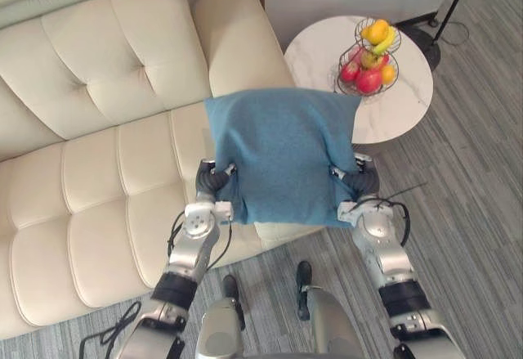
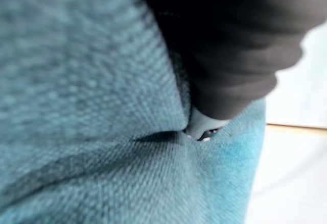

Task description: Pick up cushions and gather them together orderly.

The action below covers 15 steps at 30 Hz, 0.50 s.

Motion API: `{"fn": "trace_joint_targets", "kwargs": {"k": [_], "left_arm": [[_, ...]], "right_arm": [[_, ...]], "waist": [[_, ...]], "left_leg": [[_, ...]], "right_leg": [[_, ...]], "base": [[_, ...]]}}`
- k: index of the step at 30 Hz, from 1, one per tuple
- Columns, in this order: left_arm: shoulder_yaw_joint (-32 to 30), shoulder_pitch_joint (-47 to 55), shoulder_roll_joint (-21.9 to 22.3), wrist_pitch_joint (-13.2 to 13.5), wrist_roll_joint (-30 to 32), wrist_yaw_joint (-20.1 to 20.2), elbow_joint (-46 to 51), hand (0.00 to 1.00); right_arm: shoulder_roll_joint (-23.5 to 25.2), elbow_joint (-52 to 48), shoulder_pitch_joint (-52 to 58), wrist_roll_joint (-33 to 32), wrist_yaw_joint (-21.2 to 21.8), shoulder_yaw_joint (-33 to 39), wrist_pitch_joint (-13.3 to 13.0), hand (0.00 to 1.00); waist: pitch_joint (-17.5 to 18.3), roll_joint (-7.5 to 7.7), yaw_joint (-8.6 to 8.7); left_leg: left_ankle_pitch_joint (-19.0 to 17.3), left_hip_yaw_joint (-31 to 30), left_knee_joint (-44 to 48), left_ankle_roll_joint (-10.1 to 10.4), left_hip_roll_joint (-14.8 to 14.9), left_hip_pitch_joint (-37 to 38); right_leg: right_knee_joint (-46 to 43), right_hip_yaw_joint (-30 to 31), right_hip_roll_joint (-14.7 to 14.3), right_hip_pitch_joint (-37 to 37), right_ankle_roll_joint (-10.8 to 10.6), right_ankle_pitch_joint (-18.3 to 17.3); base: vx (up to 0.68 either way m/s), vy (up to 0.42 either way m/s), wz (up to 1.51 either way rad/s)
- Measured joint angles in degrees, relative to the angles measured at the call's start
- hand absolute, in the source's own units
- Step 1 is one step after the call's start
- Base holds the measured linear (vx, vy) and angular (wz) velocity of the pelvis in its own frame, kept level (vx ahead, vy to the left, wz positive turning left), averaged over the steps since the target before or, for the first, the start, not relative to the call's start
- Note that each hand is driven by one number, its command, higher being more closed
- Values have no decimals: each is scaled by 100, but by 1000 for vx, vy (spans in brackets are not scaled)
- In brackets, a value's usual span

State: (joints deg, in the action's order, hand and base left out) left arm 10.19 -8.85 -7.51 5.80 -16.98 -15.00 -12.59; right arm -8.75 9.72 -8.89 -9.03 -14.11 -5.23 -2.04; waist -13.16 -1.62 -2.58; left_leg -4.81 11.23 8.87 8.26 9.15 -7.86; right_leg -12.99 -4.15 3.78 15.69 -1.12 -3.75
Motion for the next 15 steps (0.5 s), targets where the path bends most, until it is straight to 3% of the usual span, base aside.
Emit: {"fn": "trace_joint_targets", "kwargs": {"k": [10,15], "left_arm": [[-267,1910,224,13,-16,75,1281,100],[-438,2079,356,141,-117,165,1672,100]], "right_arm": [[165,-492,1111,15,558,-458,-43,100],[206,-857,1225,15,619,-521,-312,100]], "waist": [[708,-71,-76],[735,-40,-118]], "left_leg": [[189,-119,-676,9,38,718],[-16,-477,48,-221,-1,173]], "right_leg": [[660,-152,-167,-824,44,179],[561,-641,34,-899,15,202]], "base": [[9,-5,10],[-126,28,48]]}}
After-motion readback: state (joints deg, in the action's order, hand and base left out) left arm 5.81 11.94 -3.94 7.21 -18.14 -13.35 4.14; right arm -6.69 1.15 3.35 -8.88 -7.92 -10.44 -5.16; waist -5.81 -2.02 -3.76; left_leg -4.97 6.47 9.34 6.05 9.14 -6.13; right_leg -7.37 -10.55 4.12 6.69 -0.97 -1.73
